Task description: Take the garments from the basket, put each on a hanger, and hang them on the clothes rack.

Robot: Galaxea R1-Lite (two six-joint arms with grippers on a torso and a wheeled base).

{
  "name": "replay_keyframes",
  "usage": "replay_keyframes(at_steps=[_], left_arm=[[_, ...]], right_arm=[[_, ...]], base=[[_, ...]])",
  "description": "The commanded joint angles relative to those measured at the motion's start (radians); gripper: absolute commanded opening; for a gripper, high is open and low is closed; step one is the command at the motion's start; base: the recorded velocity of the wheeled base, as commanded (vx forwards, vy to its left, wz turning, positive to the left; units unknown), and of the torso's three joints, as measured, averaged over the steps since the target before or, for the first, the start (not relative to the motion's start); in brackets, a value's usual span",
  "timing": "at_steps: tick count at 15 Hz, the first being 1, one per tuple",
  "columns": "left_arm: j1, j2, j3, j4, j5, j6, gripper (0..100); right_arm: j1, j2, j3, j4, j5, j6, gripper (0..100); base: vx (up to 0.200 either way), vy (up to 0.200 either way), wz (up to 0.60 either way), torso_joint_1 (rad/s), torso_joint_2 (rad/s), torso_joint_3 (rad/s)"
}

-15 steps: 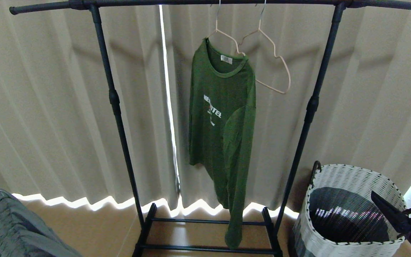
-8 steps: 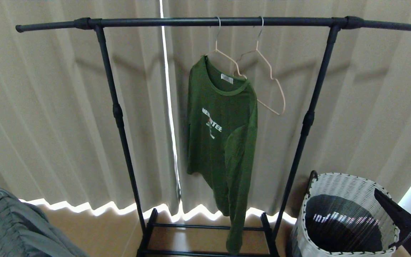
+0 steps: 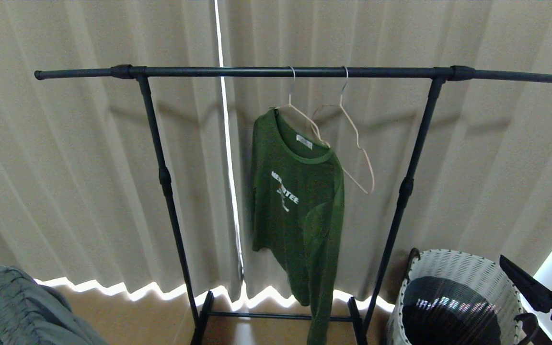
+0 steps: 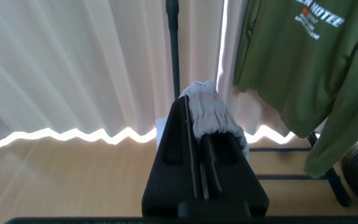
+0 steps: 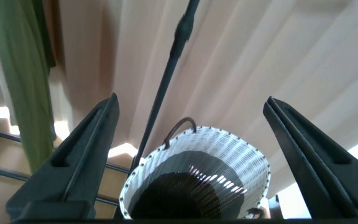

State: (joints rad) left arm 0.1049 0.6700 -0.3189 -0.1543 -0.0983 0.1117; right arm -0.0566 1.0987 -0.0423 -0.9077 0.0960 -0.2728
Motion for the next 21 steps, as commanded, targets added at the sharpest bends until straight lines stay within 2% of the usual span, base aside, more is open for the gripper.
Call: replay_keyframes(at_steps=[1, 9, 14, 21], left_arm=[[-0.001, 0.003, 0.004, -0.001, 0.0, 0.005, 0], [-0.002, 0.002, 0.018, -0.001, 0.0, 0.025, 0], [-0.004, 0.0, 0.012, -0.002, 0.0, 0.023, 0], [-0.004, 0.0, 0.017, -0.002, 0.0, 0.025, 0]], right_arm=[[0.0, 0.003, -0.001, 0.0, 0.001, 0.0, 100], [0.0, -0.003, 0.002, -0.002, 0.004, 0.001, 100], [0.0, -0.007, 0.006, -0.002, 0.004, 0.001, 100], [0.0, -0.005, 0.006, -0.002, 0.004, 0.001, 100]], base=[[0.0, 0.0, 0.0, 0.207, -0.5, -0.29], [0.0, 0.0, 0.0, 0.222, -0.51, -0.281], [0.0, 0.0, 0.0, 0.073, -0.15, -0.078], [0.0, 0.2, 0.0, 0.006, -0.01, -0.003]])
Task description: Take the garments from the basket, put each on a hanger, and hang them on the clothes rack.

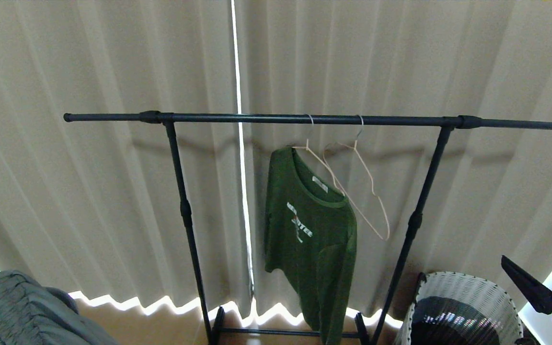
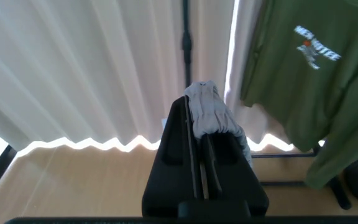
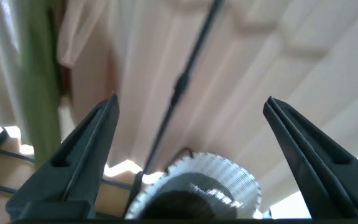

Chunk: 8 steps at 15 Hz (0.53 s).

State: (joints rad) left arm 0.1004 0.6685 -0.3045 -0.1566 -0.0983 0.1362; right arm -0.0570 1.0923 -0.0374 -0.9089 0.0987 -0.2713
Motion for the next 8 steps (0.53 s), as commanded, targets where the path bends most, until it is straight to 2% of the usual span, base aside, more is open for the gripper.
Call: replay_keyframes(at_steps=[1, 8], left_arm=[[-0.001, 0.003, 0.002, 0.0, 0.0, 0.002, 0], [-0.031, 0.0, 0.021, -0.037, 0.0, -0.003, 0]], right_arm=[[0.0, 0.001, 0.001, -0.001, -0.001, 0.0, 100], [0.0, 0.003, -0.001, -0.001, -0.002, 0.0, 100]], base=[[0.0, 0.0, 0.0, 0.0, 0.0, 0.0], [0.0, 0.0, 0.0, 0.0, 0.0, 0.0]])
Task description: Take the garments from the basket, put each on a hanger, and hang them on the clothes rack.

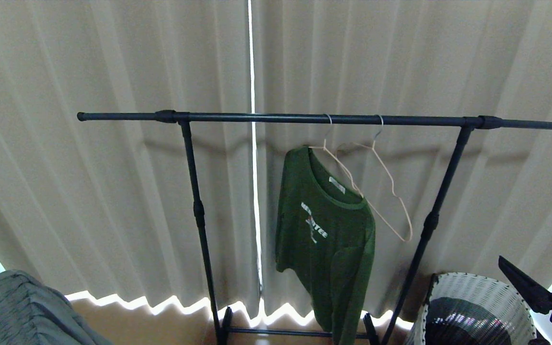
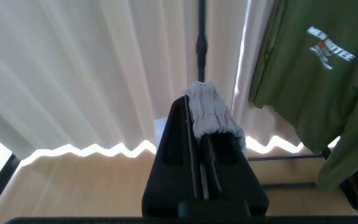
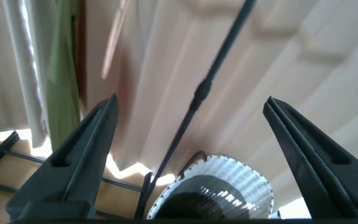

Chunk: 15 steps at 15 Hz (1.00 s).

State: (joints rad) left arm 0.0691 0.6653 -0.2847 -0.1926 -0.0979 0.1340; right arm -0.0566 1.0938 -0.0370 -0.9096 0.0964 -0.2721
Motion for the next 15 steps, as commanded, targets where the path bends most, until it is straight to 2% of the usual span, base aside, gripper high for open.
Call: replay_keyframes(at_steps=[1, 2, 13, 15], left_arm=[[0.0, 0.003, 0.001, 0.001, 0.0, -0.001, 0], [0.0, 0.003, 0.002, 0.002, 0.0, -0.001, 0], [-0.002, 0.002, 0.012, 0.002, 0.0, 0.001, 0], [-0.006, -0.003, 0.039, -0.002, -0.002, 0.013, 0]], right_arm=[[0.0, 0.003, -0.003, 0.0, 0.0, -0.001, 100], [0.0, 0.003, -0.004, 0.0, 0.0, -0.001, 100], [0.0, 0.015, -0.034, 0.0, 0.008, 0.001, 100], [0.001, 0.032, -0.064, 0.0, 0.016, 0.054, 100]], base=[[0.0, 0.0, 0.0, 0.0, 0.0, 0.0], [0.0, 0.0, 0.0, 0.0, 0.0, 0.0], [0.2, 0.0, 0.0, 0.001, 0.0, 0.003], [0.0, 0.0, 0.0, 0.0, 0.0, 0.0]])
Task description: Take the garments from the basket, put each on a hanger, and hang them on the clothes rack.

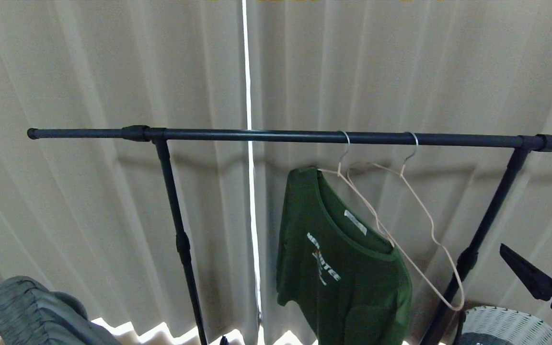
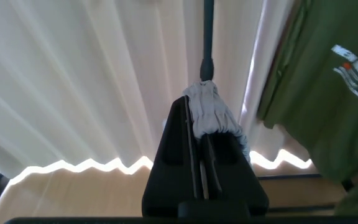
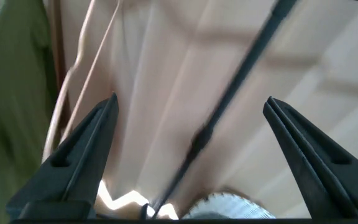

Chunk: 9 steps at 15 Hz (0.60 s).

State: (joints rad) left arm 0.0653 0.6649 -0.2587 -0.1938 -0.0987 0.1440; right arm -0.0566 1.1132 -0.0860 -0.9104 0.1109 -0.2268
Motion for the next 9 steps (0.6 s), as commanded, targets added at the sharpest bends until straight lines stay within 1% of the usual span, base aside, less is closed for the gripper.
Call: replay_keyframes(at_steps=[1, 2, 3, 5, 6, 8, 9], left_arm=[[-0.039, -0.002, 0.027, -0.001, 0.001, 0.026, 0], [-0.078, -0.007, 0.035, -0.001, 0.002, 0.028, 0], [-0.094, -0.013, 0.035, -0.001, 0.002, 0.028, 0], [-0.102, -0.018, 0.027, -0.003, 0.002, 0.025, 0], [-0.102, -0.021, 0.027, -0.003, 0.002, 0.026, 0], [-0.102, -0.021, 0.033, -0.003, 0.002, 0.025, 0], [-0.102, -0.022, 0.038, -0.003, 0.002, 0.025, 0]], right_arm=[[0.018, 0.014, -0.034, 0.002, 0.032, 0.081, 100], [0.038, 0.02, -0.041, 0.002, 0.058, 0.142, 100], [0.055, 0.023, -0.049, 0.002, 0.067, 0.172, 100], [0.072, 0.048, -0.107, 0.039, 0.078, 0.181, 100], [0.086, 0.05, -0.166, 0.128, 0.078, 0.179, 100], [0.196, 0.053, -0.29, 0.397, 0.07, 0.182, 100], [0.215, 0.054, -0.339, 0.492, 0.069, 0.182, 100]], base=[[0.0, 0.0, 0.0, 0.0, 0.0, 0.0], [0.0, 0.0, 0.0, 0.0, 0.0, 0.0], [0.0, 0.0, 0.0, 0.0, 0.0, 0.0], [0.0, 0.0, 0.0, 0.0, 0.0, 0.0], [0.0, 0.0, 0.0, 0.0, 0.0, 0.0], [0.0, 0.0, 0.0, 0.0, 0.0, 0.0], [0.0, 0.0, 0.0, 0.0, 0.0, 0.0]])
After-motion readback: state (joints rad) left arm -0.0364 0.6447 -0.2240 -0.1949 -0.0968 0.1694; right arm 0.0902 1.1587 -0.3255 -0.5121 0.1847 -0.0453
